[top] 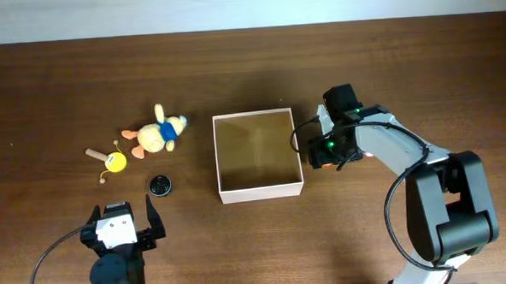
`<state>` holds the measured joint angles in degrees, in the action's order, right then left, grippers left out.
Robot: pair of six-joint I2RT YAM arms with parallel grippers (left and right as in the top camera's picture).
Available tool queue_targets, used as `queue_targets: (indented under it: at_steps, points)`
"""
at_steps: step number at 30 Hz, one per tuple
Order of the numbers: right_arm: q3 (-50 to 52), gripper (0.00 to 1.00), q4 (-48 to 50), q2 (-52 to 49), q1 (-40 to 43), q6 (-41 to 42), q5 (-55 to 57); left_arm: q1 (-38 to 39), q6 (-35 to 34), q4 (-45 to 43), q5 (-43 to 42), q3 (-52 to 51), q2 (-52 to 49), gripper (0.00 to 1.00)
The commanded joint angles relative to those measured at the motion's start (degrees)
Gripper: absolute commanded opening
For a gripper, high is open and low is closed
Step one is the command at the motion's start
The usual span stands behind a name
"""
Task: Pack container
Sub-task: 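Close the right gripper on the orange ball and lift it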
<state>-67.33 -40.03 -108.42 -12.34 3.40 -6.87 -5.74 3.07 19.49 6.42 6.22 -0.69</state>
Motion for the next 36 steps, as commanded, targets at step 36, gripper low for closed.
queue_targets:
  at_steps: [36]
  points:
    - [-13.51,0.32,-8.39,-1.77,-0.35,-0.22,7.1,-0.09,0.92,0.0,0.46,-0.24,0.35,0.99]
